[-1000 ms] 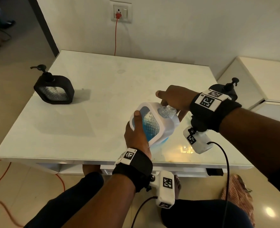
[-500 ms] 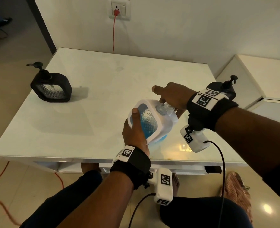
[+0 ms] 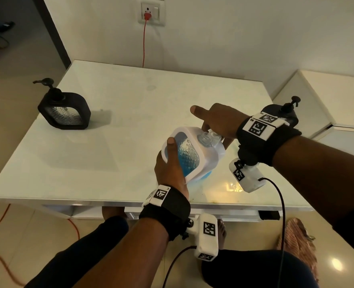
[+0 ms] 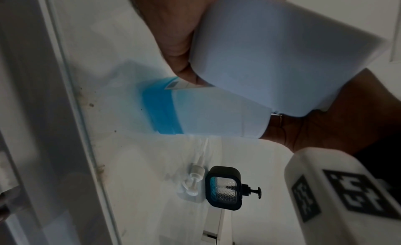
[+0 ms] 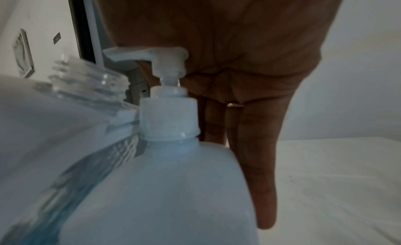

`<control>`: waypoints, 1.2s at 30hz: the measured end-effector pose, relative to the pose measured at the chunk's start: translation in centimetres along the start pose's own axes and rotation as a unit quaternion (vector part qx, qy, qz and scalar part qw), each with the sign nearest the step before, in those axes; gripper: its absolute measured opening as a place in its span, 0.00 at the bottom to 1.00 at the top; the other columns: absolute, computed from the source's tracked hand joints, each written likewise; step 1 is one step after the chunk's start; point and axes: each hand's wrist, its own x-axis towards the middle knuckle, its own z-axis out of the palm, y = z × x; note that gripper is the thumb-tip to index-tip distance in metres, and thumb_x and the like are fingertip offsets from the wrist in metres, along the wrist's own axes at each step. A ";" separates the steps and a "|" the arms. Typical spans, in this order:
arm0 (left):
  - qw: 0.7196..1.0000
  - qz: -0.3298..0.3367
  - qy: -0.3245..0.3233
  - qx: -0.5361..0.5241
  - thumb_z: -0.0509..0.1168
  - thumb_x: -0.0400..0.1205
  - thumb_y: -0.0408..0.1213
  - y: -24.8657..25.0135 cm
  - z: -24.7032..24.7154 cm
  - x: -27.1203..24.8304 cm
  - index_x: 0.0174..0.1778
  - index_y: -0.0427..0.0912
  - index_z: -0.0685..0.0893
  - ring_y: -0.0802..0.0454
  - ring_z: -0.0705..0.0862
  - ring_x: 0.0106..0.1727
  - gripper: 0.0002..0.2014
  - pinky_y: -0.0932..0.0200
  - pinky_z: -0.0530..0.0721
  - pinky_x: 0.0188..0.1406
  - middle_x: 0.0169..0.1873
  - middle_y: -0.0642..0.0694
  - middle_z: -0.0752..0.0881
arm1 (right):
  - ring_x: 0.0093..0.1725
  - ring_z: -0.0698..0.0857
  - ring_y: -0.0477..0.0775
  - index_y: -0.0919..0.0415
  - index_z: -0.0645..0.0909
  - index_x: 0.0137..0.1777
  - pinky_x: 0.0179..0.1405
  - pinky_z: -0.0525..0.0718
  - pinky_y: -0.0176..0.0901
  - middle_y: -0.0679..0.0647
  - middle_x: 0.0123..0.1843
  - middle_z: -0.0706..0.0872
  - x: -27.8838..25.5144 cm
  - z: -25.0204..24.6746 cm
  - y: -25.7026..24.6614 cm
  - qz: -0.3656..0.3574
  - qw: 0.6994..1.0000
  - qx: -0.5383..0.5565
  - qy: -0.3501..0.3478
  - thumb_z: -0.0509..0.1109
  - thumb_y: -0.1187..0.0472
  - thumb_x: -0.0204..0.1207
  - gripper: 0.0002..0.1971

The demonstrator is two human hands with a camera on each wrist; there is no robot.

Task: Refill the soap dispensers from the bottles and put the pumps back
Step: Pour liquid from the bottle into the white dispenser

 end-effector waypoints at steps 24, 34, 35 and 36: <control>1.000 0.005 0.005 0.010 0.65 0.84 0.68 -0.1 -0.1 0.1 0.54 0.62 0.86 0.41 0.92 0.59 0.16 0.34 0.92 0.61 0.57 0.47 0.92 | 0.35 0.83 0.56 0.64 0.86 0.54 0.58 0.88 0.58 0.56 0.46 0.87 0.9 0.7 0.7 -0.015 0.998 -0.032 0.054 0.60 0.41 0.86 0.25; 1.000 -0.013 -0.001 0.000 0.64 0.85 0.67 -0.2 -0.1 0.3 0.60 0.60 0.86 0.41 0.91 0.60 0.18 0.34 0.92 0.61 0.59 0.46 0.92 | 0.31 0.88 0.60 0.62 0.87 0.43 0.51 0.92 0.54 0.56 0.37 0.87 1.0 0.3 0.5 -0.021 0.998 -0.043 0.027 0.61 0.38 0.85 0.28; 1.000 -0.013 0.001 0.005 0.64 0.84 0.68 -0.2 -0.1 0.4 0.60 0.61 0.86 0.42 0.91 0.60 0.18 0.34 0.92 0.61 0.59 0.47 0.92 | 0.32 0.86 0.58 0.62 0.87 0.43 0.53 0.91 0.55 0.56 0.38 0.86 1.1 0.4 0.7 -0.027 0.997 -0.055 0.038 0.61 0.39 0.86 0.26; 1.000 -0.012 0.001 0.008 0.64 0.84 0.68 -0.3 -0.1 0.5 0.61 0.61 0.86 0.41 0.91 0.60 0.19 0.34 0.92 0.61 0.59 0.47 0.92 | 0.33 0.84 0.56 0.62 0.86 0.43 0.55 0.90 0.55 0.56 0.39 0.86 1.2 0.5 0.7 -0.033 0.996 -0.065 0.049 0.61 0.39 0.86 0.26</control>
